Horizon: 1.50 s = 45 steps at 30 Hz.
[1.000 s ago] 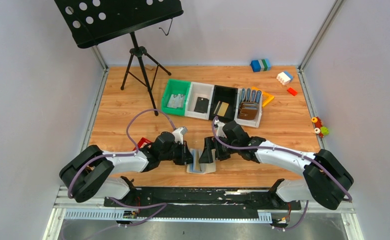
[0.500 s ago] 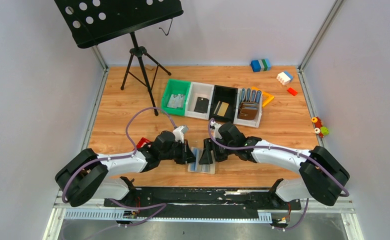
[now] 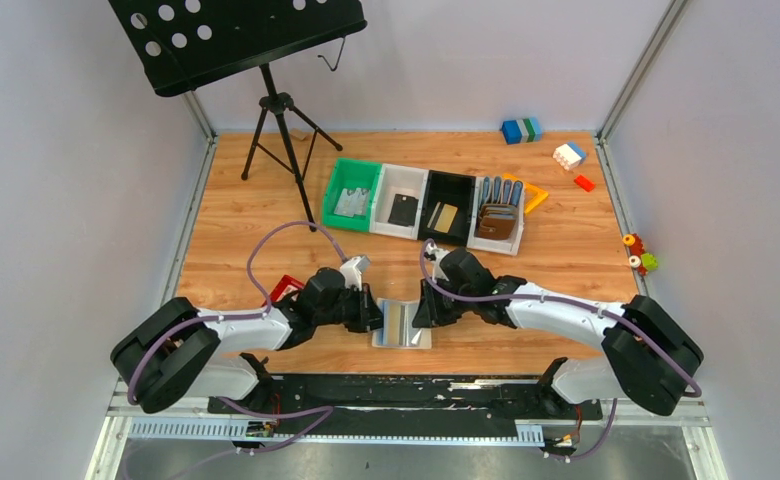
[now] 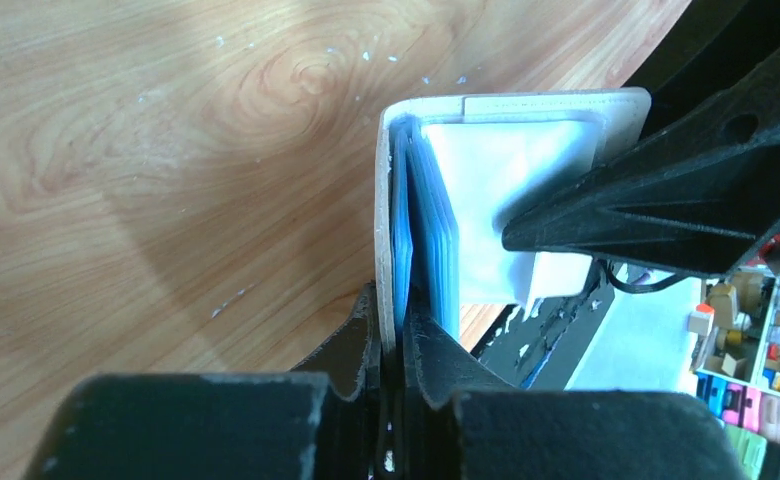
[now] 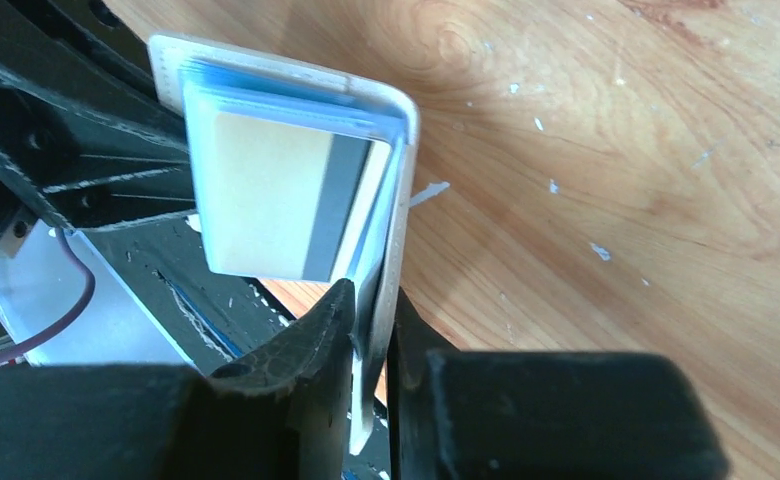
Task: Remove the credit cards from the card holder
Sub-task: Open the card holder at the center of the board.
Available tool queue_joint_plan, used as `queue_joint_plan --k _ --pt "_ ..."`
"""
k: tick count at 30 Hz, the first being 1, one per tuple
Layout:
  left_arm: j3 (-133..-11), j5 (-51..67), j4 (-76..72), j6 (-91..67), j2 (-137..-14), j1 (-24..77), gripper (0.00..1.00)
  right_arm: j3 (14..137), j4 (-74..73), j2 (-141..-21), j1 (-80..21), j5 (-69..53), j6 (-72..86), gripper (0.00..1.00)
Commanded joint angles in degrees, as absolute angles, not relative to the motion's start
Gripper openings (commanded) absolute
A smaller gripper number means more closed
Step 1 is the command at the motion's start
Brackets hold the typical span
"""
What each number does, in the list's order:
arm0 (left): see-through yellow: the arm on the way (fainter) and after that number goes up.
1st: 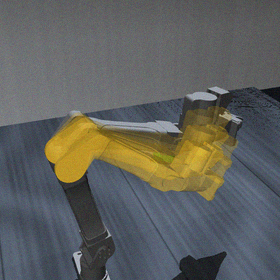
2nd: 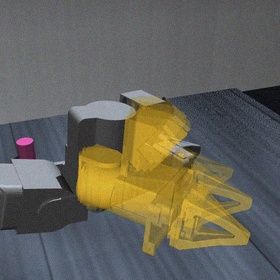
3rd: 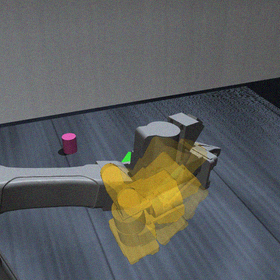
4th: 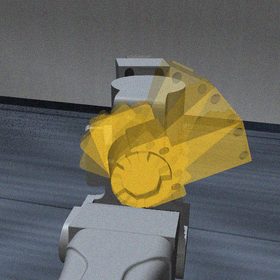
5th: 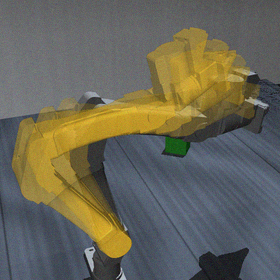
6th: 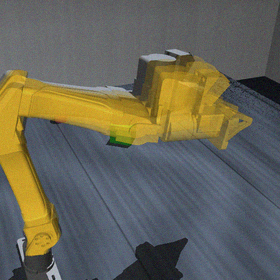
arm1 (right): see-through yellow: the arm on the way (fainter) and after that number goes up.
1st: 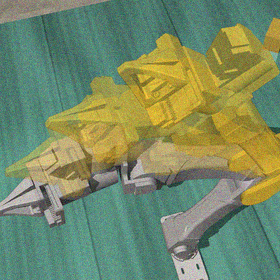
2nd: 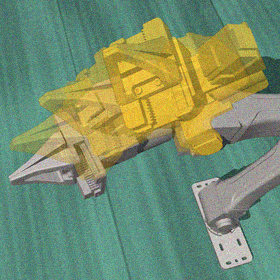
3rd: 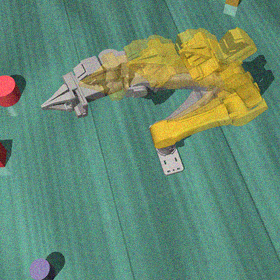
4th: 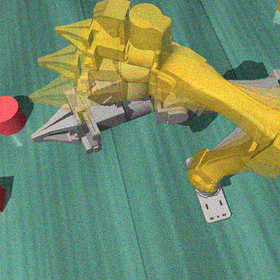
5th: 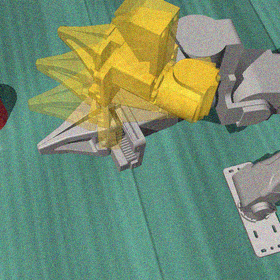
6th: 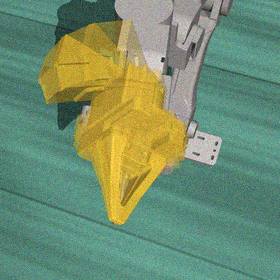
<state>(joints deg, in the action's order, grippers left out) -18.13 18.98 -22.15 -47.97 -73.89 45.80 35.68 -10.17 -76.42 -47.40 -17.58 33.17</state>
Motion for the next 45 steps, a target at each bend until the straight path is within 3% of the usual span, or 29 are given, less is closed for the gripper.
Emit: queue_joint_plan --k 1,6,12,17,26,30,33,35,38,45 --pt "-15.65 21.00 -29.17 -50.08 -72.12 44.26 0.11 33.43 -6.33 -74.77 -45.81 -18.83 34.07 0.19" --pt "-11.98 23.41 -34.00 -52.59 -69.90 42.25 0.35 32.03 -4.68 -74.62 -44.99 -20.08 34.06 0.19" --pt "-9.69 24.64 -38.89 -55.45 -66.81 41.22 0.44 31.71 -3.12 -74.95 -44.88 -21.25 34.37 0.18" --pt "-10.13 25.79 -40.83 -55.55 -68.01 41.22 0.58 31.55 -2.12 -74.91 -44.89 -22.19 34.80 0.17" --pt "-13.68 24.44 -33.92 -51.95 -75.76 41.31 0.61 31.84 -1.57 -74.93 -44.87 -23.03 35.09 0.17" --pt "-15.05 24.26 -33.62 -51.49 -77.95 41.31 0.55 31.86 -2.47 -74.73 -44.86 -22.58 34.68 0.20" --pt "-15.88 23.79 -33.05 -50.83 -79.18 41.31 0.37 32.01 -5.24 -73.73 -44.85 -20.38 33.76 0.32" --pt "-15.69 23.30 -33.20 -50.71 -79.70 41.31 0.20 32.37 -9.02 -72.41 -44.83 -17.04 32.63 0.39" --pt "-15.08 22.65 -33.99 -51.07 -79.98 41.31 0.07 32.76 -15.03 -69.42 -44.83 -12.05 30.38 0.45" --pt "-14.73 22.86 -34.03 -51.86 -77.10 41.31 0.04 34.15 -25.13 -62.86 -44.84 -4.32 28.32 0.52"
